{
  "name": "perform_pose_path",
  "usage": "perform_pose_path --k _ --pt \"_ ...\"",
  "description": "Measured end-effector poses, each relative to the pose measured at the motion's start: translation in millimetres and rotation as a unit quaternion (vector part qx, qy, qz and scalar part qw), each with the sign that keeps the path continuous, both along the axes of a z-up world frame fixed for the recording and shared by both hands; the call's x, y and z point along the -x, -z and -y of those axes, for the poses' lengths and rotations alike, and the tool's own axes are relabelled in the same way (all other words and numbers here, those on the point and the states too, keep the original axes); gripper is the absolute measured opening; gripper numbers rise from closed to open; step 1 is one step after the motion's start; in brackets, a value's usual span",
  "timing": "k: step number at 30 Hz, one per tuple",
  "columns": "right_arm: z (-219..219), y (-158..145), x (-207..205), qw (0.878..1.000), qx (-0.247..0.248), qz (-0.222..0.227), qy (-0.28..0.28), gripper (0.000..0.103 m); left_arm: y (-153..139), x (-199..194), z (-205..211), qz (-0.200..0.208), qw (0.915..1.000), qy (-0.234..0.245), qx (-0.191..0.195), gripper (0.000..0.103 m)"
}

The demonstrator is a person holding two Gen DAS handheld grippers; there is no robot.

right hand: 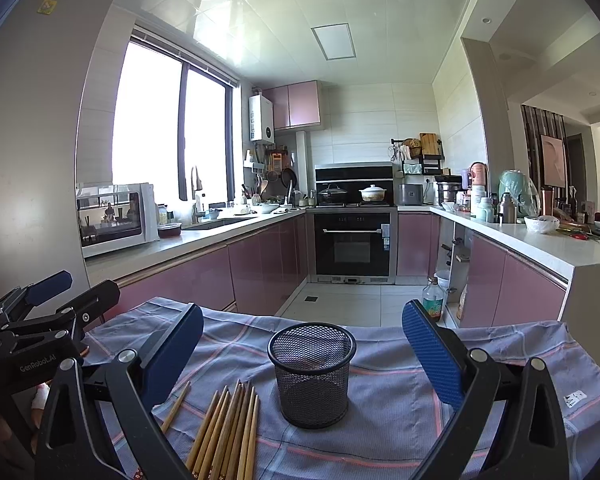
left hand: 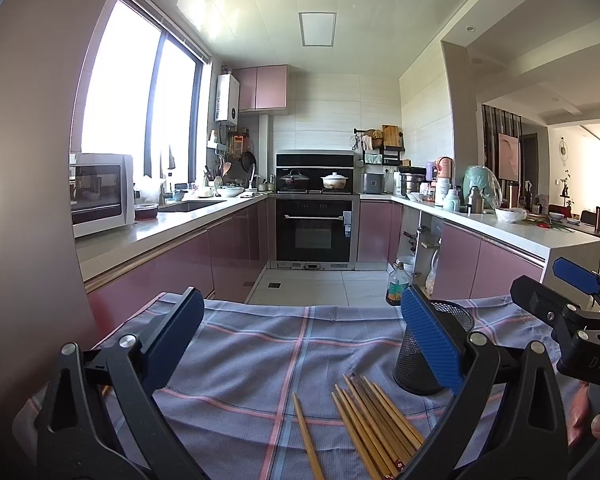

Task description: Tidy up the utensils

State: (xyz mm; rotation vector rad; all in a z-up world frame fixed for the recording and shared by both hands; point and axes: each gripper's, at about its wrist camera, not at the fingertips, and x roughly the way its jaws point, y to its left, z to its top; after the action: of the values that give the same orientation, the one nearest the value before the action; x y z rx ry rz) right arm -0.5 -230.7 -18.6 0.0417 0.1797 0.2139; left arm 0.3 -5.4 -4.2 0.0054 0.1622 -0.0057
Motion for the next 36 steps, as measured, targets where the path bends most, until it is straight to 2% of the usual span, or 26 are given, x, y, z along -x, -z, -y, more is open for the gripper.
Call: perform_pose_path --k 36 --pt "-0.2 4.2 -4.1 1.0 -0.003 -0.008 -0.011 0.096 0.5 -0.8 0.5 -0.002 1.0 0.0 -0.001 0.097"
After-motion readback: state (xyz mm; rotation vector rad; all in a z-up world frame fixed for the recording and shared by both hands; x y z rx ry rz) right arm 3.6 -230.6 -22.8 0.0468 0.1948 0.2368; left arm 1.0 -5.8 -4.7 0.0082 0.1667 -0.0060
